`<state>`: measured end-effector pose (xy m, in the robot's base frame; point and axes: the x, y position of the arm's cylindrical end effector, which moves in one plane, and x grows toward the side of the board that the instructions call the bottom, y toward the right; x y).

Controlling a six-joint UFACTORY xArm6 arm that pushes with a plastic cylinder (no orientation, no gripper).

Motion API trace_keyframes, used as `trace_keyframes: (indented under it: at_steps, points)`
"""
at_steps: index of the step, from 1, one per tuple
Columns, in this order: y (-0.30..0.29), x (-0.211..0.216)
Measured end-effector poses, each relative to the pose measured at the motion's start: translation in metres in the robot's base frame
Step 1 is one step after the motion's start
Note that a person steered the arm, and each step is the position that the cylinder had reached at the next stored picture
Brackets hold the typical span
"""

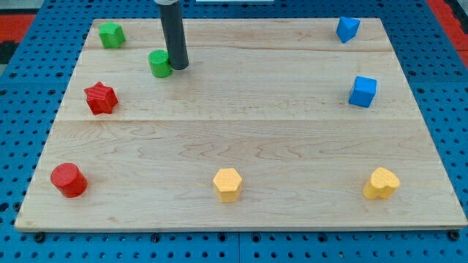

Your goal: Point at the green star

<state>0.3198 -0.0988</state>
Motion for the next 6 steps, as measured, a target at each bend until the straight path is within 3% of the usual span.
trace_keyframes:
  at_steps: [2, 3, 6]
  points:
    - [0.022, -0.047]
    - [0.019, -0.047]
    - [-0.044, -0.064]
